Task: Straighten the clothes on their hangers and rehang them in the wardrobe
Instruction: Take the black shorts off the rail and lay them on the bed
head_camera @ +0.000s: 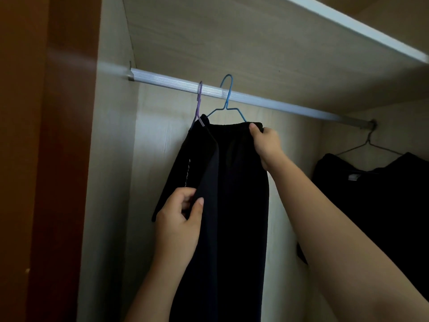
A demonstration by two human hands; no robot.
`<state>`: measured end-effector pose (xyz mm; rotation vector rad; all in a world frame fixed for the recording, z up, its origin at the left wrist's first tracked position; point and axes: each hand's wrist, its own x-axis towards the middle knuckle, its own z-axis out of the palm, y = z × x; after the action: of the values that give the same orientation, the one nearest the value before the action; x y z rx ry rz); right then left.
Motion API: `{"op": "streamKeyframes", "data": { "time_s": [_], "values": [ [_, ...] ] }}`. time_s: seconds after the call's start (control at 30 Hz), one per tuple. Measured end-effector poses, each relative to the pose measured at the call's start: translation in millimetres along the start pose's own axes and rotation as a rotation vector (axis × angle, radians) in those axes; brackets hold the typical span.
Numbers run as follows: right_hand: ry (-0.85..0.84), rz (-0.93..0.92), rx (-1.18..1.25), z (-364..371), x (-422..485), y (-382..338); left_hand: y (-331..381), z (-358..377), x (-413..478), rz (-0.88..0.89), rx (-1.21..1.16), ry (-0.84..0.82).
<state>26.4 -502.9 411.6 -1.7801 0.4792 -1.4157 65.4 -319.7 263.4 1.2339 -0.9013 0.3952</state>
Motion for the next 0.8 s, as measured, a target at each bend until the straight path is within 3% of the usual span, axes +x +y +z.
{"op": "streamKeyframes", "data": {
  "time_s": [0.23,0.43,0.6,0.67,0.8],
  "values": [
    [0.121,-0.056,-0.019,-65.4,-33.9,12.9,-2.8,14.4,-9.6,0.006,-0.033,0.014],
    [0.155,0.044,0.107,-125.7,-105.6,17.1,8.2,26.9,-29.1,0.025,-0.074,0.019],
    [0.242,0.117,0.026,-153.6,-171.9,4.8,25.0,25.4,-51.2,0.329,0.036,0.205],
    [0.295,0.140,-0.044,-165.0,-200.3,-7.1,33.4,23.4,-62.0,0.393,-0.006,0.156],
    [0.382,0.182,-0.155,-189.6,-267.5,-38.3,45.9,16.0,-89.8,0.344,-0.138,-0.096]
  ]
}}
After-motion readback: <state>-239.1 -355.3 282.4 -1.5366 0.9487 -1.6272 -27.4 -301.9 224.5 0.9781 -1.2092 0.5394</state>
